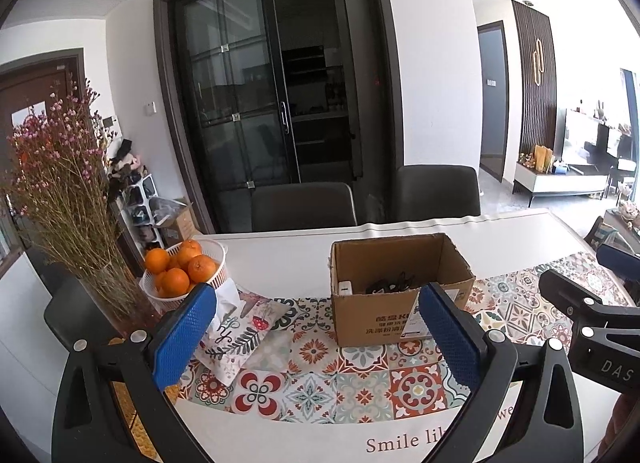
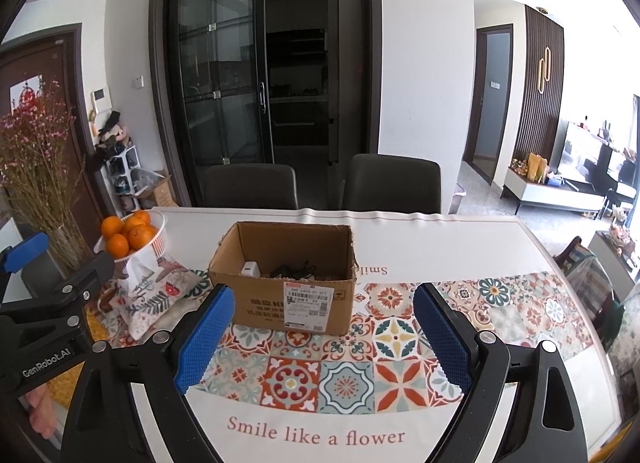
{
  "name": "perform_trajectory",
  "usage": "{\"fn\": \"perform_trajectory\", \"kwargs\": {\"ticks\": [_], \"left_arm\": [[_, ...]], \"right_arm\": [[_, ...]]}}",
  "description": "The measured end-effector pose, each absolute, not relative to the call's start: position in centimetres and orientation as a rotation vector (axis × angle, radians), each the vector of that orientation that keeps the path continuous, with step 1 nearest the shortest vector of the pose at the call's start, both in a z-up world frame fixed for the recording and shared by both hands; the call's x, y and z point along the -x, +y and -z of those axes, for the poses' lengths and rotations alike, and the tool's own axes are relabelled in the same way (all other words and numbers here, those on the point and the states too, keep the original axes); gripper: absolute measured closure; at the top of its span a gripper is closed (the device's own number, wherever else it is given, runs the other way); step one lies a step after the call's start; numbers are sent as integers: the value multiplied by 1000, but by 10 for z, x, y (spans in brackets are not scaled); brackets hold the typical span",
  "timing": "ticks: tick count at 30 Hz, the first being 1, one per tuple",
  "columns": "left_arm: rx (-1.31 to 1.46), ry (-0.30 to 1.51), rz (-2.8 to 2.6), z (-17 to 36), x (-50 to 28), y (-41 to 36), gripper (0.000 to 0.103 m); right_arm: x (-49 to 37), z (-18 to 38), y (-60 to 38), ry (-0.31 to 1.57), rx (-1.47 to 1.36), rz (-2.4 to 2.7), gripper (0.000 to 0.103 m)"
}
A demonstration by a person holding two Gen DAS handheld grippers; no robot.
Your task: Organize rigid objects
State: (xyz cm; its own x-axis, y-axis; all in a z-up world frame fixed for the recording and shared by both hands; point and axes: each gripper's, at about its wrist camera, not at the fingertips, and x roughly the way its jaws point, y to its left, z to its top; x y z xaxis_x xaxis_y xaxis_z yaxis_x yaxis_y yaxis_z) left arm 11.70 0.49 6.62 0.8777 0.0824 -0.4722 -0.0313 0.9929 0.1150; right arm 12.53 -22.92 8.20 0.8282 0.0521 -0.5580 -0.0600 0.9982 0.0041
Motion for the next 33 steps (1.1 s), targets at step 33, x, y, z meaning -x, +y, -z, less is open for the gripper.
{"fn": "perform_trajectory", "kwargs": {"ticks": [33], "left_arm": [[-101, 487, -58, -70, -115, 2, 0]], "right_arm": [[-120, -86, -229, 586, 14, -64, 12]]}}
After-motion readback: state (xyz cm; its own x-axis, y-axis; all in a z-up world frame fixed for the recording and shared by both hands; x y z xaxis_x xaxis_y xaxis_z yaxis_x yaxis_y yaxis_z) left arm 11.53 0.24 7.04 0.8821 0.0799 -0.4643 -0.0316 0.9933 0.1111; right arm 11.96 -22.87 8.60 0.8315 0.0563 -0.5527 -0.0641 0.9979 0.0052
